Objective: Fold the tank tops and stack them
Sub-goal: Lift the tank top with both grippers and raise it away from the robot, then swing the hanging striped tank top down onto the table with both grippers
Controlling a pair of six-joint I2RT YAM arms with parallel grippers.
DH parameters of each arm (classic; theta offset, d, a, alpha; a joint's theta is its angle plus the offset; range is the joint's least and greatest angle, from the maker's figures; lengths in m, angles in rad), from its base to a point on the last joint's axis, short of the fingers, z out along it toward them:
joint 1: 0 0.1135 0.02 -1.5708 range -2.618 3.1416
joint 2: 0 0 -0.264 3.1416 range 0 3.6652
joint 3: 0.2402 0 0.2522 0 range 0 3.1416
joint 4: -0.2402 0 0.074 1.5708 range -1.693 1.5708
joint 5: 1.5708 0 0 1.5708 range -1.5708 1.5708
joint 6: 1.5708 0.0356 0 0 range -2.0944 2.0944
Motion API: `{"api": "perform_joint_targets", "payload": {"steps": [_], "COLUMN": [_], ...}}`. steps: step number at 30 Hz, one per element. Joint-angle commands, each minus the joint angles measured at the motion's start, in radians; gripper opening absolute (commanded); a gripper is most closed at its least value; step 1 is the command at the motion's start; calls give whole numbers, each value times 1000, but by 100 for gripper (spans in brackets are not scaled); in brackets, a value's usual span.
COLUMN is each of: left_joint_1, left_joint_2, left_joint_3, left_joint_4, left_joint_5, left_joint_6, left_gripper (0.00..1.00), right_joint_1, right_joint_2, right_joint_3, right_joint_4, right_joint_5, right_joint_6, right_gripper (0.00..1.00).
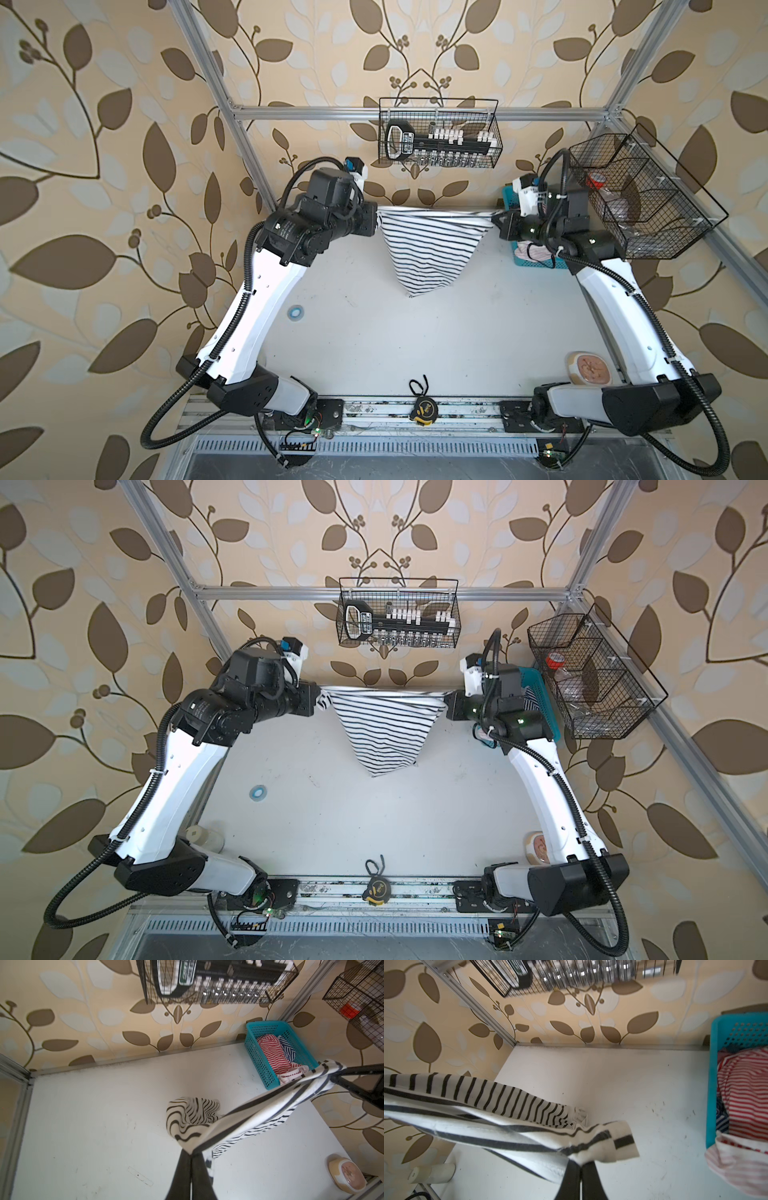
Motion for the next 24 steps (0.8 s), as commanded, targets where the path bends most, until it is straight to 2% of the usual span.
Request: {"api": "perform_joint_targets", "payload": {"steps": [1,4,9,12,16,19,21,24], "left_joint_1": [23,23,24,23,23,23,26,46], "left_joint_2": [20,-16,-166,-228,-241,-180,-107,49], "left_joint_3": [141,123,-90,-192,-264,-246,-182,4], "left_joint_4": [-26,-32,-27,-37,-36,-13,1,-14], "left_joint_5": [-64,1,109,124,86,32,-26,-68], "left_joint_6": [91,90,60,41,42,64,91,133], "left_gripper": [0,0,0,0,0,0,0,0], "right_joint_1": [-17,-17,-12,0,-2,-21,-37,-51], "right_joint_2": [20,-4,-102,-157,-168,-98,-25,104], "right_joint_3": [143,175,85,16,-38,-18,36,180], "right_joint_4": [-67,-82,-101,-107,-108,-90,-69,-62], "right_joint_5": [1,1,-32,-38,-42,-58,-71,-90], "right_joint_6": [-29,-40,-57,-66,-67,-65,-56,-49], "right_gripper": [0,0,0,0,0,0,0,0]}}
